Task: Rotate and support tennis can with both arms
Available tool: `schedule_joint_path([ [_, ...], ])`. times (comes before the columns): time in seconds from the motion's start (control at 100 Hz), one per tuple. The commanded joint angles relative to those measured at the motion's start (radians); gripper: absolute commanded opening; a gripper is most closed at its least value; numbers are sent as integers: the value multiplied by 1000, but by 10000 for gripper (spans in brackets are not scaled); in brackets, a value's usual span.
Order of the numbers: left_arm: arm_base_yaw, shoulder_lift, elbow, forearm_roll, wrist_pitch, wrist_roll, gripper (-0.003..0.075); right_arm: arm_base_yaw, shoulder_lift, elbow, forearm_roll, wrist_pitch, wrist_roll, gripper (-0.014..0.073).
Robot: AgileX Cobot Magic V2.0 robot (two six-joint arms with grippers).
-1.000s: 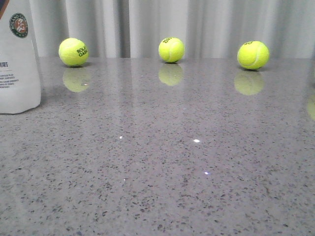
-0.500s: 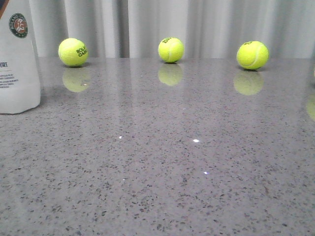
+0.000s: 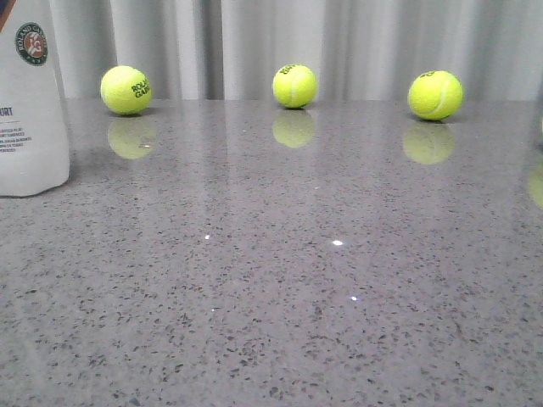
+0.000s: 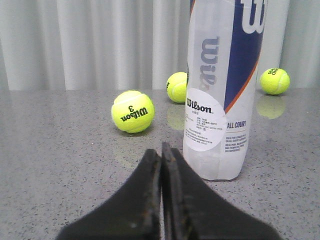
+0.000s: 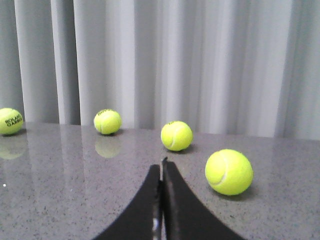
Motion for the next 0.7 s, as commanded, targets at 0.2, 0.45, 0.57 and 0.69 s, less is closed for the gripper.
schedule_joint_path([
  [0.2,0,-38,48,-8,-83,-7,-21,-32,-26,11,17,-17,0,-70],
  [0.45,0,-38,48,-8,-83,-7,-21,-60,-26,11,18,-27,0,-70],
  [0.57,0,-38,48,-8,-83,-7,-21,-60,-26,11,18,-31,0,-70],
  [0.69,0,-38,48,-8,-83,-7,-21,-60,-26,11,18,-31,0,-70],
])
